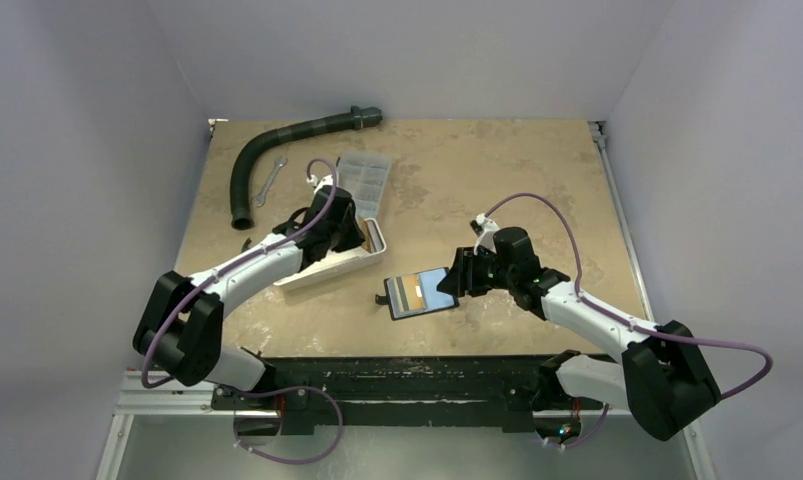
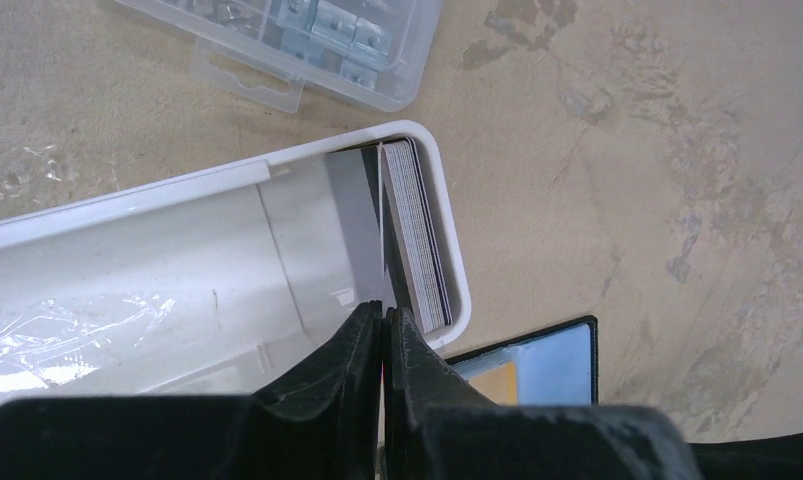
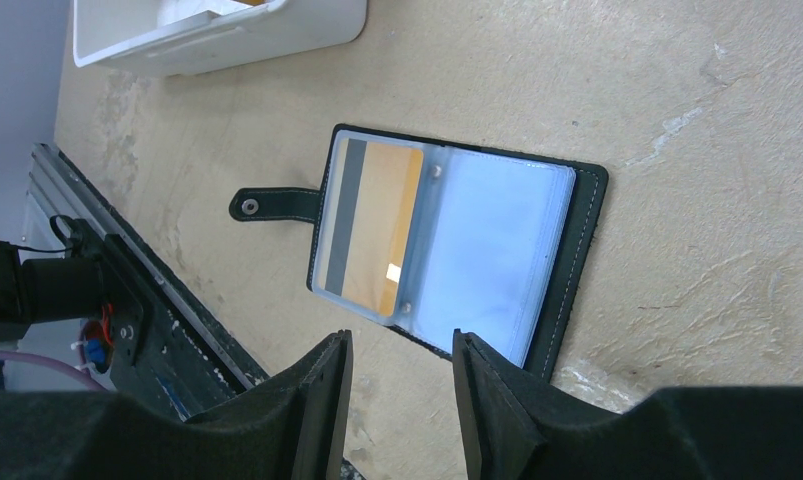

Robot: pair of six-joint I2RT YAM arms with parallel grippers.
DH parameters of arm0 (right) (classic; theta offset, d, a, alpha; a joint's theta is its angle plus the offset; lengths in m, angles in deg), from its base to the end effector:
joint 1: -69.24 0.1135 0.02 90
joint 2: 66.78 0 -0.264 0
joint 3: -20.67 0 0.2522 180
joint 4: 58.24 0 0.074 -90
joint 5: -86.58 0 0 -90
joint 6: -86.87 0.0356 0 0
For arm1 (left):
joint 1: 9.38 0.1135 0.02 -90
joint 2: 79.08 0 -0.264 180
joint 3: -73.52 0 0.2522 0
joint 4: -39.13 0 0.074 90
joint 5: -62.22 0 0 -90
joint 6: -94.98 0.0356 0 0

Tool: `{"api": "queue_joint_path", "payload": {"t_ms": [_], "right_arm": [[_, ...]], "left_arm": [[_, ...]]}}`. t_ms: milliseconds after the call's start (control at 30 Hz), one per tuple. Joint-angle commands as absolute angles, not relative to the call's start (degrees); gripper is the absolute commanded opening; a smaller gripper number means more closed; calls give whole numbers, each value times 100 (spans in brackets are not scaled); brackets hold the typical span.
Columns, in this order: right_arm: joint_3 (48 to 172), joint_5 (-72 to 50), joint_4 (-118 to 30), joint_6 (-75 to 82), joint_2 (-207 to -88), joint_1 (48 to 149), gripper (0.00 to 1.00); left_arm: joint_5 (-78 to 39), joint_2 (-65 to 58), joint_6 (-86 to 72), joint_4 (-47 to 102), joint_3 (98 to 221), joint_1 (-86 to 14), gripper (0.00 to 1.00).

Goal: Put the credit cards into the card holder
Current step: Pick up the credit card from the storage box, then insert the credit card into the card holder.

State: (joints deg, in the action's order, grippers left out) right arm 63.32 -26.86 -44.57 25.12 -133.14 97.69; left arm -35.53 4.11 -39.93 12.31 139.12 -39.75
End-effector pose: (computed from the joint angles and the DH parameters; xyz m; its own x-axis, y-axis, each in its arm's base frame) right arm 0.1953 0.1219 0.1892 -0.8086 0.0558 -0.5857 -0.3772 0.7148 0.5888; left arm 0.2674 -0.1512 0.2230 -0.7226 -0.3874 -0.5725 -0.1303 0.8897 -0.4375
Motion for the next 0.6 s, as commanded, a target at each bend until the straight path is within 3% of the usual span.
{"api": "queue_joint_path", "payload": {"t_ms": [0, 333, 433, 567], "right_arm": [[6404, -2662, -4595, 2475, -13343, 9763, 49], [6475, -2675, -4571, 2462, -13420, 9763, 49], [6452, -2906, -4778, 2551, -13514, 9763, 49], [6350, -3194, -5275, 2752, -13809, 9761, 49]], "left_arm": [[-3649, 37, -3896, 1114, 14062, -3940, 7], [-3753, -1011, -3444, -33, 14447, -3944, 0], [-3049, -1305, -3349, 197, 14320, -3942, 0], [-1242, -1395, -3859, 1758, 13616, -3944, 0]]}}
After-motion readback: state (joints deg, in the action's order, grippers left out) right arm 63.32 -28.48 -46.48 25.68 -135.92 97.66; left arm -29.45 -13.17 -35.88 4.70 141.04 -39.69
